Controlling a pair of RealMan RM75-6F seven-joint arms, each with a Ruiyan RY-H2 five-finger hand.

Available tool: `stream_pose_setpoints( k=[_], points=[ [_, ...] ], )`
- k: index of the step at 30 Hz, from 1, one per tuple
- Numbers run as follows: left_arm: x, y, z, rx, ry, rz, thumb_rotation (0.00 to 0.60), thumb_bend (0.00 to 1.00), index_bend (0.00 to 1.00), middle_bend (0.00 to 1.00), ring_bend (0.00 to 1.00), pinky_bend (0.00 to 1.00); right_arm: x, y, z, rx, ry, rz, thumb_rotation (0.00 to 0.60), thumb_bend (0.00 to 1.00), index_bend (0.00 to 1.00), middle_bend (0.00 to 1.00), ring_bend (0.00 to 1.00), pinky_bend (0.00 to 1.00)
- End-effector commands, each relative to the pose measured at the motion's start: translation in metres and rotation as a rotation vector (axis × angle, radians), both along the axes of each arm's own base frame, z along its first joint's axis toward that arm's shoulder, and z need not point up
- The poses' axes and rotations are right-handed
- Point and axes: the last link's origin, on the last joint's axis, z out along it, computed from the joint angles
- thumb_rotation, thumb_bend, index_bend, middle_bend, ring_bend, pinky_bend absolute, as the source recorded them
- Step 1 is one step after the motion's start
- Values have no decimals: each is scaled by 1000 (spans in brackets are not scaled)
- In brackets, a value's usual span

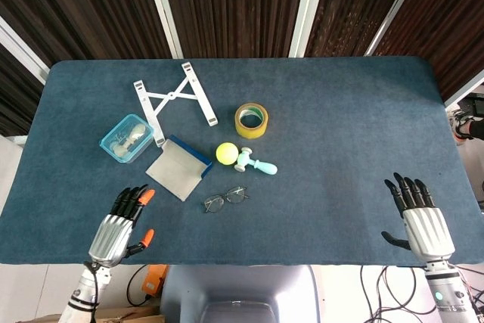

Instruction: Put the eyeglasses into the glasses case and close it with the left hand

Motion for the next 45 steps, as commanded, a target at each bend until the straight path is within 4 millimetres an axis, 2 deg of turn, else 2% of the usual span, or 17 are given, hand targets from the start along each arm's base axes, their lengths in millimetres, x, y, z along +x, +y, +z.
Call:
stream_pose_setpoints(
  k=[1, 9, 15, 19, 23, 29, 35, 41, 45],
  points=[
    [30, 15, -10, -85, -18, -8, 600, 355, 143, 0, 0, 16, -1, -2, 0, -6, 2, -3, 600, 103, 0, 0, 0, 0],
    [66, 38, -38, -143, 17, 25, 600, 337, 189, 0, 0, 16, -1, -4, -1, 6, -1, -7, 600, 103, 0, 0, 0, 0],
    [87, 55, -62, -110, 54, 26, 600, 337, 225, 0, 0, 43, -1, -2, 9, -34, -35, -15, 600, 103, 0, 0, 0, 0],
    [96, 60, -79, -111, 78, 49, 600, 337, 245, 0, 0, 43, -4, -2, 17, -67, -47, -30, 600, 103, 0, 0, 0, 0],
    [98, 66, -93, -97, 128, 60, 600, 340, 269, 0, 0, 42, -7, -2, 31, -117, -80, -48, 600, 103, 0, 0, 0, 0],
    [101, 74, -103, -94, 150, 91, 600, 331, 254, 0, 0, 41, -12, 2, 50, -200, -114, -69, 600, 103, 0, 0, 0, 0],
    [104, 74, -114, -160, 171, 122, 600, 326, 220, 0, 0, 42, -12, 2, 49, -184, -110, -65, 600, 103, 0, 0, 0, 0],
    [107, 73, -116, -183, 182, 129, 600, 320, 212, 0, 0, 41, -12, 2, 48, -180, -112, -62, 600, 103, 0, 0, 0, 0],
    [110, 77, -121, -182, 202, 130, 600, 312, 153, 0, 0, 41, -12, 2, 47, -175, -113, -61, 600, 104, 0, 0, 0, 0]
  ],
)
